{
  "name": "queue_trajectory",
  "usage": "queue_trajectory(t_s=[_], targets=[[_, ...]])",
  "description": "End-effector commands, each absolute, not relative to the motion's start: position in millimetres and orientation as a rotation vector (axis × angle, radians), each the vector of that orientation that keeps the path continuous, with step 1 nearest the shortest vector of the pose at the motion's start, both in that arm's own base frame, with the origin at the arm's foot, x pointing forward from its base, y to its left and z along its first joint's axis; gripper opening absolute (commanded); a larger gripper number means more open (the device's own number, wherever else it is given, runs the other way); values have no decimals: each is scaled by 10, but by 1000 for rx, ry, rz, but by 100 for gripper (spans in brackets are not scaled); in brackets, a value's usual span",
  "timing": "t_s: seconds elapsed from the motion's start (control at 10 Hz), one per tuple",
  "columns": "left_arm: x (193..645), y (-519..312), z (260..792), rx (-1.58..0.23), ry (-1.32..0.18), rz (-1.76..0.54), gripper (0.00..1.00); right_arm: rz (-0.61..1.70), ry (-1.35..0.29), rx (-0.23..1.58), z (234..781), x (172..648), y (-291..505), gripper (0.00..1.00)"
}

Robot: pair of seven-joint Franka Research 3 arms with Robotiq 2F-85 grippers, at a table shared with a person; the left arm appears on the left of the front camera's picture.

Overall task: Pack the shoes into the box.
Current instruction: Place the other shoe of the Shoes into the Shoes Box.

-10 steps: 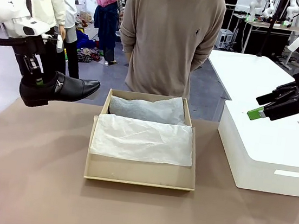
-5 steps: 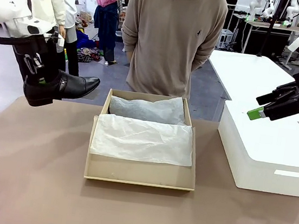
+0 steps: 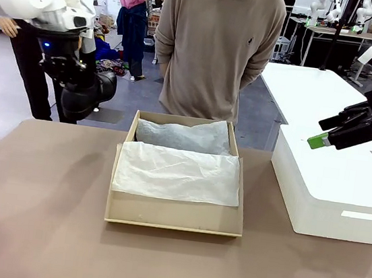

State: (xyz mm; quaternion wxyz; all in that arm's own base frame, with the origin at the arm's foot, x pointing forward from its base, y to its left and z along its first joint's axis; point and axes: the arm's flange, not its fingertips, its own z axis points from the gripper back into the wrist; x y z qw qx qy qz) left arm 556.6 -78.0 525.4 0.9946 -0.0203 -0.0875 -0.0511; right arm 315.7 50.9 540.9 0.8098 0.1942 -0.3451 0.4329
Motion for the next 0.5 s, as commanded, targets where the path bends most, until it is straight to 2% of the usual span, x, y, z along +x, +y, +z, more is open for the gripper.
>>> queue_trajectory(t_s=[0.0,0.2,0.4], targets=[[5561,-1002,5316,-49,-139,-16,0,935,-750,432,5410,3175,517,100],[5559,-1190,5321,-52,-165,34,0,935,-750,432,5410,3175,517,100],[5513,-1079,5230,-51,-137,-14,0,935,-750,432,5410,3175,517,100]])
